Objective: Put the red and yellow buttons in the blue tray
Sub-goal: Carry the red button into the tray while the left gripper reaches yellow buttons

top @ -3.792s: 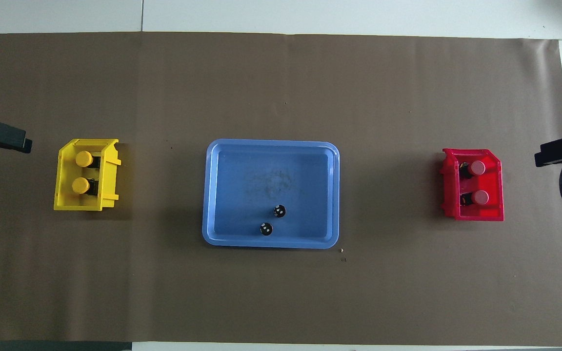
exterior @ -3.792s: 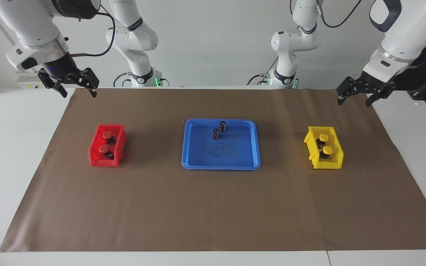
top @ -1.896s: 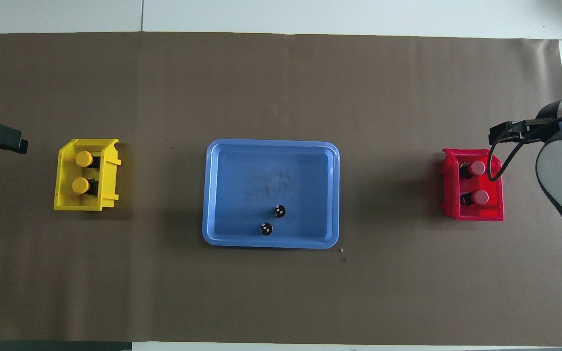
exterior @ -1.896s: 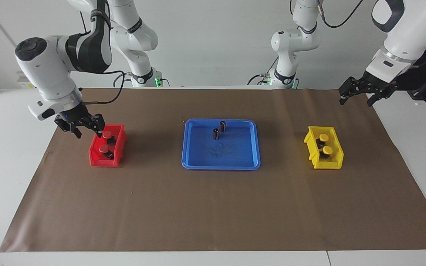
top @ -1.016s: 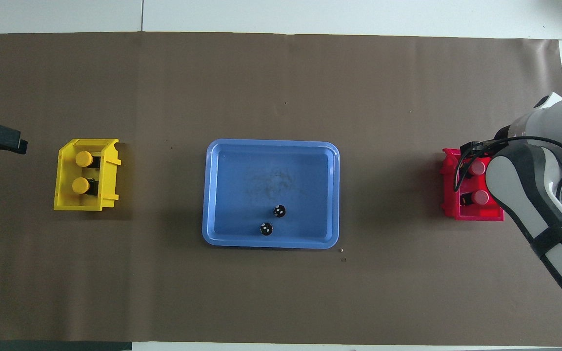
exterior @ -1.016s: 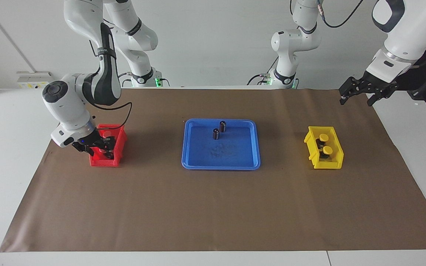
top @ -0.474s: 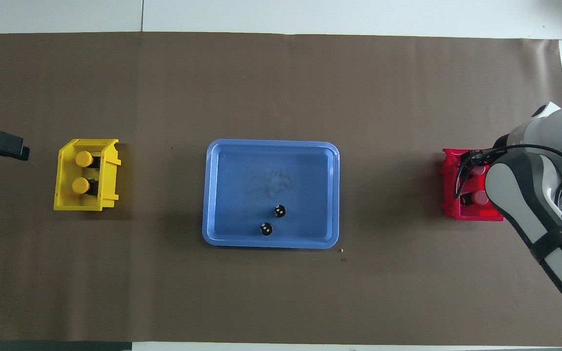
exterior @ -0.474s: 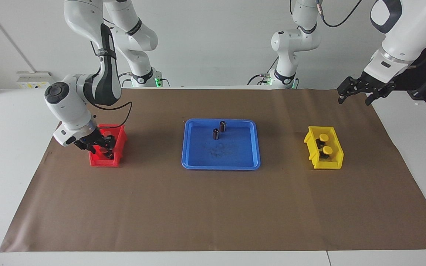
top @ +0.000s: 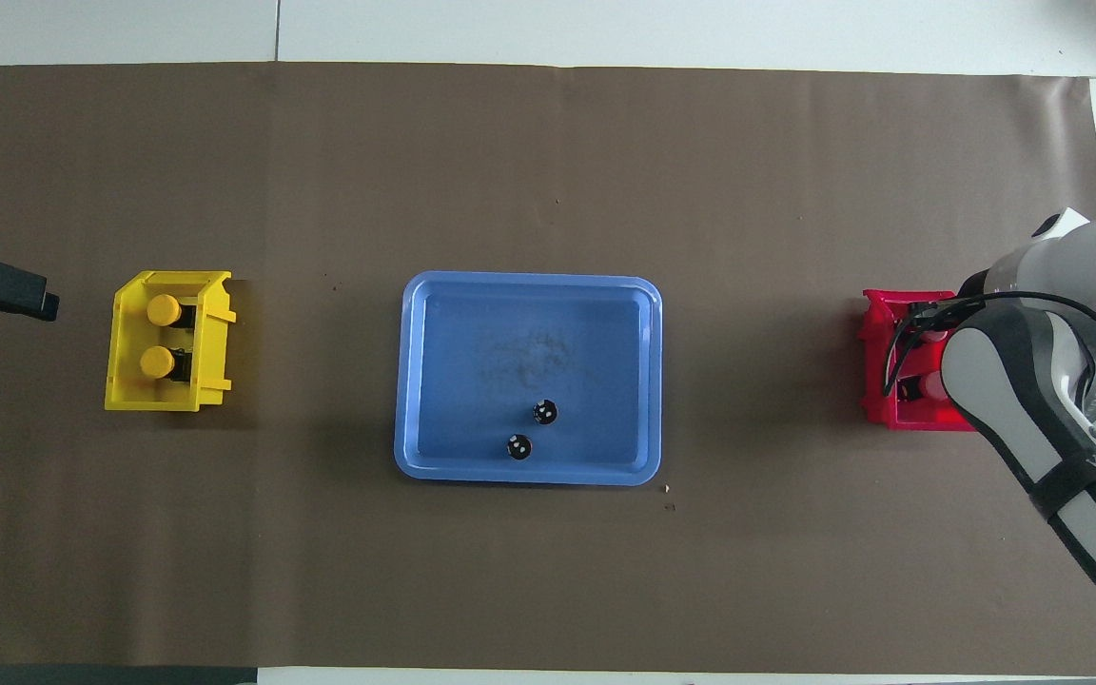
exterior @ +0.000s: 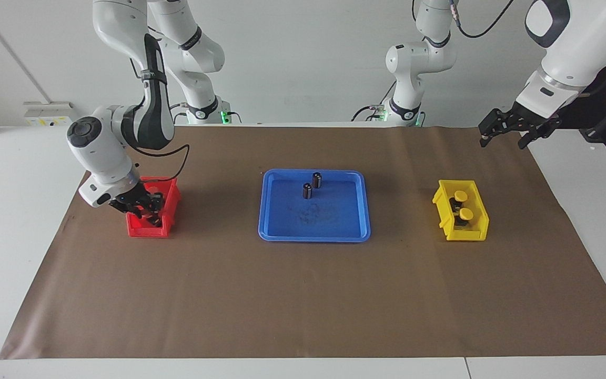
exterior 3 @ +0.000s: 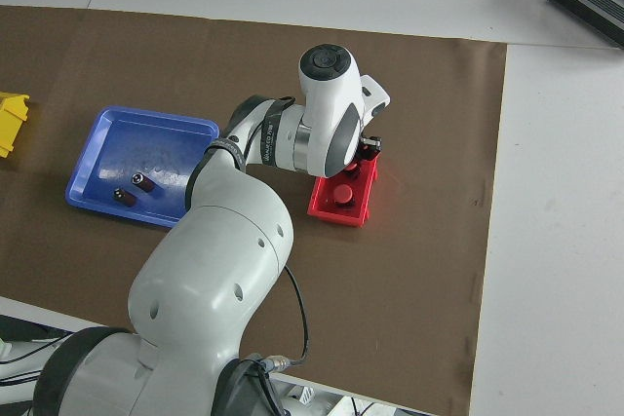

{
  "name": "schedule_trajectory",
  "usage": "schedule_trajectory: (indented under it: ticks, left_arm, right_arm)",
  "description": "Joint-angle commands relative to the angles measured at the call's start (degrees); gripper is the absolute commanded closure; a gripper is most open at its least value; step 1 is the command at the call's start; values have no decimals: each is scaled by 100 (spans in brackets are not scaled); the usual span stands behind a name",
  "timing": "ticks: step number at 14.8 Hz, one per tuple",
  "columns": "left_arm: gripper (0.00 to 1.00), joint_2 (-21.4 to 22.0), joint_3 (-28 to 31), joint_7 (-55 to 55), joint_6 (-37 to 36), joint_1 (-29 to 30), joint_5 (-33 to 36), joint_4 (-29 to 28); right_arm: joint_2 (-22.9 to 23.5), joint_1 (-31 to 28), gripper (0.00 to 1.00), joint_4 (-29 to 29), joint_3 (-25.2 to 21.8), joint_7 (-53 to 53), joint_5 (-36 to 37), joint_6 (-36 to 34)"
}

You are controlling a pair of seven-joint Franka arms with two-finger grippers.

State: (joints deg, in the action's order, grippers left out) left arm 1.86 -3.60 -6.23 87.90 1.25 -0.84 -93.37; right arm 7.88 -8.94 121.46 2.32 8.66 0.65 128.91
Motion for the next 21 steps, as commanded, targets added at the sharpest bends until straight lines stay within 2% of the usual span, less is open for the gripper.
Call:
schedule_trajectory:
  ticks: [1, 3, 4, 5, 7, 8, 10, 12, 14, 18, 21]
  left_arm:
    - [0, 192, 0, -54, 52, 121, 67, -226]
    - [0, 192, 8, -63, 104, 147, 67, -234]
    - [0, 209, 9, -45, 357, 156, 67, -374]
    - [0, 331, 9, -28, 751, 156, 58, -749]
    - [9, 333, 9, 77, 1682, 287, 58, -1470]
    - [12, 289, 9, 182, 2235, 314, 58, -1796]
    - [12, -95, 9, 262, 3168, 323, 40, -2123]
    - [17, -439, 9, 280, 3496, 315, 40, -2142]
    - [18, -572, 9, 332, 3716, 315, 32, -2220]
    - [22, -678, 0, 465, 3910, 218, 32, -2361]
    - [23, -704, 0, 482, 4068, 209, 32, -2528]
  right_arm:
    - [38, -21, 78, -627, 32, 249, 102, -616]
    - [179, -29, 78, -1577, 32, 451, 120, -1653]
    - [197, -20, 78, -1947, 41, 461, 172, -2067]
    - [258, 58, 78, -2272, 50, 443, 207, -2359]
    - [494, 505, 78, -2931, 50, 164, 199, -2843]
    - [600, 707, 78, -3109, 50, -299, 190, -2871]
    - [654, 1461, 78, -3076, 58, -1659, 111, -2365]
    - [811, 2209, 79, -3101, 59, -2978, 102, -1976]
    - [1109, 2824, 79, -3250, 59, -3982, 76, -1818]
    - [1891, 3731, 78, -3453, 50, -5338, 181, -1185]
    - [2025, 3969, 77, -3357, 50, -5629, 164, -824]
